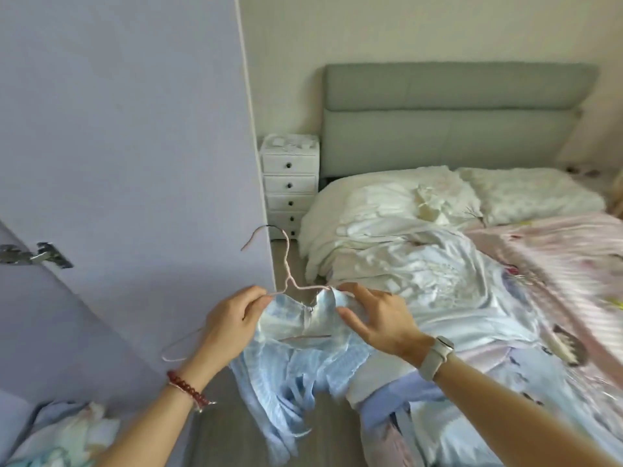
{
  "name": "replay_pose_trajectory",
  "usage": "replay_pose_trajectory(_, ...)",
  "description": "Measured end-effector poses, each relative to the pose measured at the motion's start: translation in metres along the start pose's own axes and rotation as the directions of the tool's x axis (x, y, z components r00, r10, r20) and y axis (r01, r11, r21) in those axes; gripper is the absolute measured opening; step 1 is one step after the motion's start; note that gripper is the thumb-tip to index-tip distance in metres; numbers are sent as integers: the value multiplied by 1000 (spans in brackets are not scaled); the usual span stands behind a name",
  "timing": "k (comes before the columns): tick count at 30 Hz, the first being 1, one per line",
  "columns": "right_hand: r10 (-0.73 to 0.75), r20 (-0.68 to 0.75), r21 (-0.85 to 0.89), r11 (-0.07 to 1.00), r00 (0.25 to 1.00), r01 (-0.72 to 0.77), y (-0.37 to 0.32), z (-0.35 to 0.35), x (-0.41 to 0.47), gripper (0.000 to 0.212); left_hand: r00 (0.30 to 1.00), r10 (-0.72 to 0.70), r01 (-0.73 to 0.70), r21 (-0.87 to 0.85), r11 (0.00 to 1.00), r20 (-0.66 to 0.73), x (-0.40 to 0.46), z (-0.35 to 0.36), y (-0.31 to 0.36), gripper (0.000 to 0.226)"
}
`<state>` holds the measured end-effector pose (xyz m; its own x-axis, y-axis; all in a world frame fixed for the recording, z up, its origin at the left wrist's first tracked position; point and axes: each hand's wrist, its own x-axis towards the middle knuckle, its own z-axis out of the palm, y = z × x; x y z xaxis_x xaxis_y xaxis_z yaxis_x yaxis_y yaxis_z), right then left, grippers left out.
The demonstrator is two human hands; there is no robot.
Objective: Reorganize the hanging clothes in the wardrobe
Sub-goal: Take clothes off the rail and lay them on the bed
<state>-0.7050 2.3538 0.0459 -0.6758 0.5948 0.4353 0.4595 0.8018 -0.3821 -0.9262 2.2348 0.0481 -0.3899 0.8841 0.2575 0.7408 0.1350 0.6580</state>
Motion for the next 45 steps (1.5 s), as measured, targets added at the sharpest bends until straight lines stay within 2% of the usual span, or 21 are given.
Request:
replay_pose_trajectory(4,164,-42,-88,982,986,-167,64,-38,-34,28,984,154,-155,7,988,88,52,71,58,10)
replay_pose_trajectory(6,260,-41,-85,961,965,-263,89,-51,-57,31,965,230,-226,-49,973,125,71,104,82,9)
replay_pose_trajectory(10,458,-4,-45,888,889,-458,117,-61,-95,37,912,368,-345,-146,927,179,97,159,117,11)
replay_pose_trajectory(14,606,-47,-6,795,794,-607,127,-58,-110,35,845,502,-479,-154,864,187,117,196,138,20)
replay_pose_trajectory(17,704,-98,17,708,703,-706,131,-54,-98,44,848,498,-485,-113,867,179,137,215,144,15)
replay_pose_trajectory(22,807,-198,52,575,556,-817,143,-43,-34,58,907,358,-347,-89,934,221,188,221,135,16)
replay_pose_trajectory(24,803,-222,82,580,553,-810,149,-34,3,59,935,303,-289,-95,952,185,215,211,122,17)
replay_pose_trajectory(26,773,-220,137,628,595,-766,154,-23,44,57,965,233,-221,-100,970,124,241,195,104,18)
replay_pose_trajectory(30,694,-199,271,717,691,-642,159,-6,128,48,986,94,-107,-96,990,-135,286,161,78,19)
replay_pose_trajectory(33,612,-194,348,774,767,-529,159,-3,186,33,941,47,-92,-121,988,-334,320,140,69,23)
replay_pose_trajectory(35,557,-200,386,801,806,-458,161,-2,224,30,896,-14,-64,-159,985,-443,345,129,67,33)
replay_pose_trajectory(38,511,-233,456,809,828,-371,167,1,281,33,776,-292,57,-399,915,-559,385,116,76,51)
replay_pose_trajectory(40,497,-261,517,796,828,-314,176,1,315,37,711,-389,45,-514,856,-585,408,116,88,52)
replay_pose_trajectory(41,489,-279,552,786,826,-279,184,1,334,39,702,-381,26,-514,858,-601,421,118,93,51)
replay_pose_trajectory(45,553,-342,682,702,760,-205,232,-7,383,43,747,-331,26,-472,881,-577,469,139,102,48)
